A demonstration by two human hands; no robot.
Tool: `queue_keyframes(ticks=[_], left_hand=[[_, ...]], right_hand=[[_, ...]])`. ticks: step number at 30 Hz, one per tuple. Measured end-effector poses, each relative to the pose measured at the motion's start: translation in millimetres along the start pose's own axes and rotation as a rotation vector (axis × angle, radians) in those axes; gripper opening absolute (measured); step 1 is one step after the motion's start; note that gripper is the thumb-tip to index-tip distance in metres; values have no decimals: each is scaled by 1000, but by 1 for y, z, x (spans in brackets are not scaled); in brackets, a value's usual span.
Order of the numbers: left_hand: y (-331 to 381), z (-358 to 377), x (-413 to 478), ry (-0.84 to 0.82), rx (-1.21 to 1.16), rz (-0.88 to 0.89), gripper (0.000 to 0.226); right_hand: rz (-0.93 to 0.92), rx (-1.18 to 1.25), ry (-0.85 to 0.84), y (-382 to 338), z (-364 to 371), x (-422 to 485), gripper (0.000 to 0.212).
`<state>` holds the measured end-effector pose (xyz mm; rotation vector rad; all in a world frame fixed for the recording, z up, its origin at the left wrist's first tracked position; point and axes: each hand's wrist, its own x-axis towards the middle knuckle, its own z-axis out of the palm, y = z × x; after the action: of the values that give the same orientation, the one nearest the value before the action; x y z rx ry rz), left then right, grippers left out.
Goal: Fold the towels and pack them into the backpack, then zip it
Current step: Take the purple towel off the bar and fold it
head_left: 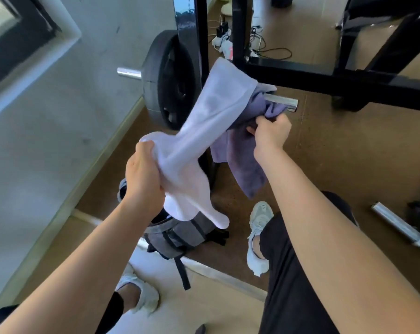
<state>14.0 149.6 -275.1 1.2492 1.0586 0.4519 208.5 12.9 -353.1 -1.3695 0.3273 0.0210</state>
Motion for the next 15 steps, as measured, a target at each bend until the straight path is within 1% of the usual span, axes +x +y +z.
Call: queue_keyframes(ticks=[3, 5, 6, 7, 9, 10, 11, 12, 13, 14, 15], left_hand=[[-7, -13, -1, 5, 62, 48, 22], [-15, -19, -4, -44, 95, 22, 17], [-19, -20, -5, -74, 110, 1, 17], [-23, -21, -6, -92, 125, -19, 17], [-30, -21, -9, -120, 153, -35, 19], [-32, -20, -10, -141, 159, -30, 18], [-34, -18, -10, -149, 169, -26, 17], [-34, -16, -11, -151, 150, -37, 18], [-32, -14, -10, -153, 110, -57, 22], [-30, -13, -9, -157, 64, -86, 25], [-27, -11, -9, -177, 51, -111, 23]], right_hand=[[-41, 123, -19, -16, -2, -2, 23], [-37, 244, -65, -32, 0, 1, 18], [-44, 261, -88, -43, 2, 4, 16], [-69, 227, -102, -55, 7, 9, 18], [-98, 200, -117, -80, 23, 26, 30], [-103, 246, -135, -92, 33, 33, 31], [-107, 302, -152, -103, 43, 39, 28], [-126, 299, -163, -110, 52, 46, 26], [-168, 219, -175, -112, 59, 54, 26], [-220, 29, -194, -109, 62, 61, 27], [-283, -220, -248, -101, 63, 68, 31]])
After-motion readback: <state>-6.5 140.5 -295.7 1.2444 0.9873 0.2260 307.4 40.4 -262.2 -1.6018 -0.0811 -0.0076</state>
